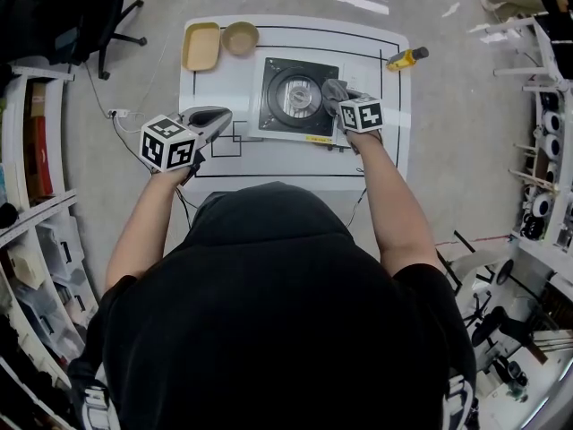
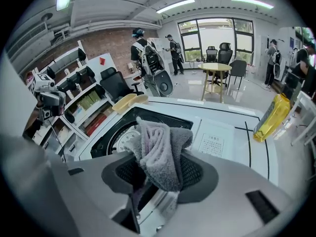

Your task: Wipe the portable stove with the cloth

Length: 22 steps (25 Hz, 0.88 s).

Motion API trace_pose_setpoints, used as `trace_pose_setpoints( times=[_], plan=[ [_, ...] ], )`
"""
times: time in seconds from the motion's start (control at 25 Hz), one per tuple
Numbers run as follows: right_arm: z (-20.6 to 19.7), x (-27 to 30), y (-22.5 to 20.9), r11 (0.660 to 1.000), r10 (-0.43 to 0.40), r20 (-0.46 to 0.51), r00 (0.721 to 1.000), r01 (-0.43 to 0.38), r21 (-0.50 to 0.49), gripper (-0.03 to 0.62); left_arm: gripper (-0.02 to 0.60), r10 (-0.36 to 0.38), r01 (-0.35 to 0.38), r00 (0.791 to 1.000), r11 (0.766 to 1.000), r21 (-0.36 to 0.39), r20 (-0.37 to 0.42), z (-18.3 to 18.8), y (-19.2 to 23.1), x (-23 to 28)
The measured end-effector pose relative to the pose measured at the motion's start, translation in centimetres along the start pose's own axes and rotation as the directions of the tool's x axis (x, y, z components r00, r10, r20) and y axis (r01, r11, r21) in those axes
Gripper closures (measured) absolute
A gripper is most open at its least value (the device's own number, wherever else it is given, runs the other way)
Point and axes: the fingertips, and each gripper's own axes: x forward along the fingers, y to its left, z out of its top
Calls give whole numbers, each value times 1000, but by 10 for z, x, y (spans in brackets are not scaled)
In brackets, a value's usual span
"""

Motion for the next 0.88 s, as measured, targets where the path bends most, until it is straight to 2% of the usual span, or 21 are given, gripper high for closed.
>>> trace_pose_setpoints(
  times=[0.64,0.88],
  plan=[
    [-48,-16,40,999,19,-33,999,-20,-27,390,546,-28,28,1000,999,29,1,-3,-17,-5],
    [-57,-16,58,995,3,-42,999,-7,-100,390,546,-35,35,999,999,30,-4,-6,-17,-4]
  ],
)
